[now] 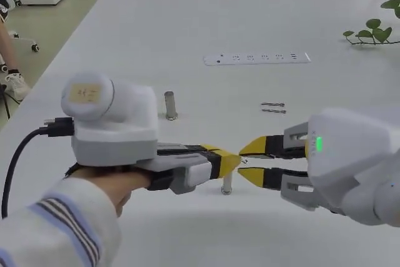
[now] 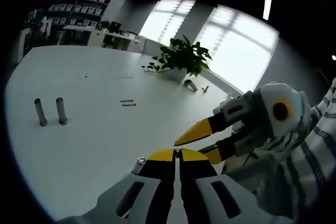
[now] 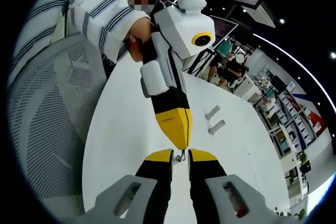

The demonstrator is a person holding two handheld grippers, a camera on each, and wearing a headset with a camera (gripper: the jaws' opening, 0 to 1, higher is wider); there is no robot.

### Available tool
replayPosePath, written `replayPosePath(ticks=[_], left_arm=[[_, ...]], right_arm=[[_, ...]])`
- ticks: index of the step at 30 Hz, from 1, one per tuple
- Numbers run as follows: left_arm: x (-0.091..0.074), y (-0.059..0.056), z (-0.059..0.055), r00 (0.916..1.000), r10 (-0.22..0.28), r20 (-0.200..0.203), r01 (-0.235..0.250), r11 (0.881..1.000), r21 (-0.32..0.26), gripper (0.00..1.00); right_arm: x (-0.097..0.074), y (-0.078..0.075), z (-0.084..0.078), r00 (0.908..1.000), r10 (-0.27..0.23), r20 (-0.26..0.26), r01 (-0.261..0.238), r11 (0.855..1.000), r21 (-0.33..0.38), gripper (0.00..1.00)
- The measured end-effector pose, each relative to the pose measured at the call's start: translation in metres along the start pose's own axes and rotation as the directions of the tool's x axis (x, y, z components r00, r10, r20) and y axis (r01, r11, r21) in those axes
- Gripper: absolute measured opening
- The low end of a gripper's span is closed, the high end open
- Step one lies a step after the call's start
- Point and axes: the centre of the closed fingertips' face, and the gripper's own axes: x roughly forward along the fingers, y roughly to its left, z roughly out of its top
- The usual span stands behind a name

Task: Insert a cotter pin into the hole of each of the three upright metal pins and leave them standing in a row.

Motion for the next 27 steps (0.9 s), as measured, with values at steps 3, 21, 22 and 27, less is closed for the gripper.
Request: replayPosePath(ticks=[3, 21, 22, 27], left_arm=[[-0.001, -0.002, 0.0, 1.0, -0.007, 0.0, 0.007, 1.0, 0.012, 0.0], [-0.014, -0.021, 0.009, 0.9965, -0.082, -0.016, 0.083, 0.947, 0.312, 0.0], [-0.014, -0.021, 0.008, 0.9961, -0.086, -0.02, 0.088, 0.94, 0.328, 0.0], [-0.014, -0.028, 0.007, 0.9922, -0.119, -0.036, 0.124, 0.91, 0.396, 0.0]], right_arm=[[-0.001, -0.002, -0.002, 1.0, 0.001, 0.001, -0.001, 1.0, 0.028, 0.08], [-0.012, -0.004, -0.001, 0.9762, 0.133, 0.171, -0.2, 0.861, 0.468, 0.14], [-0.013, -0.005, 0.0, 0.9747, 0.135, 0.178, -0.205, 0.856, 0.475, 0.13], [-0.015, 0.003, 0.004, 0.9623, 0.182, 0.202, -0.261, 0.828, 0.497, 0.13]])
